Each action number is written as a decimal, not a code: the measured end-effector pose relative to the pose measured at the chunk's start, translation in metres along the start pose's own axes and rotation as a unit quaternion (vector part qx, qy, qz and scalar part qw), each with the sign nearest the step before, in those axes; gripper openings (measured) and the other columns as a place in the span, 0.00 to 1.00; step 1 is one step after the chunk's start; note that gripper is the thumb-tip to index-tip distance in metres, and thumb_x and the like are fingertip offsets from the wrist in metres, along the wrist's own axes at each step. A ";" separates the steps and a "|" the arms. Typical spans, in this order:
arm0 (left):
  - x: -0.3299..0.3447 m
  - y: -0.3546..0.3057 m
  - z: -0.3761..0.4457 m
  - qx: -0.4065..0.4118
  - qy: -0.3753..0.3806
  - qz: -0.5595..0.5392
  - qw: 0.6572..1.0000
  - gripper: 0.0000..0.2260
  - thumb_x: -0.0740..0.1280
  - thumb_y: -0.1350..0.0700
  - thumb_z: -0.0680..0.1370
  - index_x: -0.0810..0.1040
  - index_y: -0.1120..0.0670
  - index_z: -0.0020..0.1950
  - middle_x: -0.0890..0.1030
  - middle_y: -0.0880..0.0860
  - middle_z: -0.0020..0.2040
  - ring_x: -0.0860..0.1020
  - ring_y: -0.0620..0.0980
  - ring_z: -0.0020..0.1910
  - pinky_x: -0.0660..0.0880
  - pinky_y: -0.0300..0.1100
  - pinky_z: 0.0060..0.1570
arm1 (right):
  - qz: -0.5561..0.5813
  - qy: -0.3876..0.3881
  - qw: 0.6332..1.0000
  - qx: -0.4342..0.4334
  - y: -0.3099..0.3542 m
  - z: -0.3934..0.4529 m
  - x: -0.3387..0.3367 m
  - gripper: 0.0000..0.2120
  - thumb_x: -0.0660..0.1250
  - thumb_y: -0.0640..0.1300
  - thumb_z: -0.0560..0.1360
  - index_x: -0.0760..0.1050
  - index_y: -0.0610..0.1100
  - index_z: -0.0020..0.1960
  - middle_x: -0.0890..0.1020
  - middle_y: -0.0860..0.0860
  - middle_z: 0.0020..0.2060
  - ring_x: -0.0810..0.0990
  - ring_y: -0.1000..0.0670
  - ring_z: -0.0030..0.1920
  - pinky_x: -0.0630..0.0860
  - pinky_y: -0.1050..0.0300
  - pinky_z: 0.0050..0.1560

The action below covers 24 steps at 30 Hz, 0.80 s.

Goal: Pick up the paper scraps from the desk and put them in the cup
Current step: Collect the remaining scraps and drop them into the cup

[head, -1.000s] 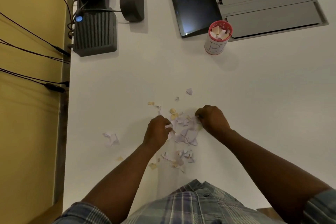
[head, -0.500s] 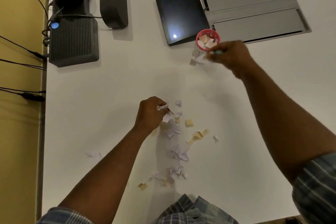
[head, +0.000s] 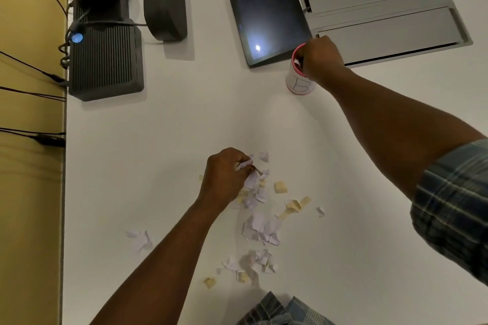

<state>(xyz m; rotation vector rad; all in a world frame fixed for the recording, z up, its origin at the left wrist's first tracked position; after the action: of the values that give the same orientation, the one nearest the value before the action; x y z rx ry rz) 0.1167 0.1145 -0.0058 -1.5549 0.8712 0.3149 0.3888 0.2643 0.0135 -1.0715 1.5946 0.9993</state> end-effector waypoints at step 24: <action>-0.003 -0.004 -0.004 0.013 0.007 -0.005 1.000 0.09 0.72 0.54 0.73 0.82 0.60 0.40 0.82 0.53 0.38 0.77 0.44 0.34 0.69 0.22 0.35 | -0.144 0.066 0.980 -0.117 0.022 -0.007 -0.012 0.12 0.66 0.38 0.75 0.77 0.33 0.56 0.81 0.37 0.50 0.80 0.38 0.52 0.77 0.47 0.55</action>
<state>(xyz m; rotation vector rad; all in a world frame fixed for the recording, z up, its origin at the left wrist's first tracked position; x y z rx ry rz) 0.1168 0.1117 -0.0002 -1.5388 0.8756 0.2856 0.3680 0.2668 0.0297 -1.5107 1.3946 0.9494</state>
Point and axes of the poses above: each hand's wrist, its own z-axis towards the middle knuckle, its own x-axis out of the palm, y = z × x, the point moved 9 cm from there along z, towards the middle knuckle
